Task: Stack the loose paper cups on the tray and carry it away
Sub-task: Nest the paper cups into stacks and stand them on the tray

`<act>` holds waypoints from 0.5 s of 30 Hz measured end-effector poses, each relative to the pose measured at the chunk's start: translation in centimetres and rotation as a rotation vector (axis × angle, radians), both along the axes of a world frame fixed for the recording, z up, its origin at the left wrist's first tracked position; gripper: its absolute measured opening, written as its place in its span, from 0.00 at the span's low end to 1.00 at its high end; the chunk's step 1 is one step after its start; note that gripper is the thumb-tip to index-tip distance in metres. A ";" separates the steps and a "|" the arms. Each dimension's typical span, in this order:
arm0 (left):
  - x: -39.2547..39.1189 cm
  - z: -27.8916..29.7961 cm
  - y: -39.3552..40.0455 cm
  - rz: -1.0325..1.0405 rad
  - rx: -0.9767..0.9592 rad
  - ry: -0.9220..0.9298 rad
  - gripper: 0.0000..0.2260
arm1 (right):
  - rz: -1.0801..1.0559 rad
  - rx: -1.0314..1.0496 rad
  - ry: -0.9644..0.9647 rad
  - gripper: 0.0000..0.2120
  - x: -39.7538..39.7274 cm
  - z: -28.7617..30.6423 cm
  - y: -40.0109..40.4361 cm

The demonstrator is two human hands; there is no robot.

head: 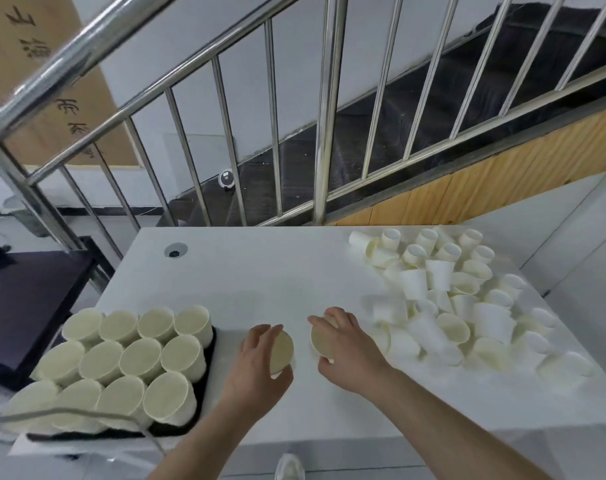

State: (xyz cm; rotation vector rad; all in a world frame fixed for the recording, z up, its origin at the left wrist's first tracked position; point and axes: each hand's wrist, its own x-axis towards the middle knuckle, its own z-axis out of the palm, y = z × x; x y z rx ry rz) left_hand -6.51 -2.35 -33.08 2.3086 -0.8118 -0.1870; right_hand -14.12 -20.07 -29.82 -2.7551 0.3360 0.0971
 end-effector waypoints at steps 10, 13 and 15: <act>1.7 1.7 8.0 0.105 -0.049 -0.092 0.29 | 0.074 0.004 -0.043 0.32 2.5 1.4 7.9; 4.0 1.9 11.1 0.117 -0.041 -0.082 0.30 | 0.100 -0.022 -0.051 0.32 4.8 1.4 10.9; 5.5 1.9 12.9 0.132 -0.042 -0.080 0.29 | 0.103 -0.022 -0.052 0.33 6.3 1.4 12.5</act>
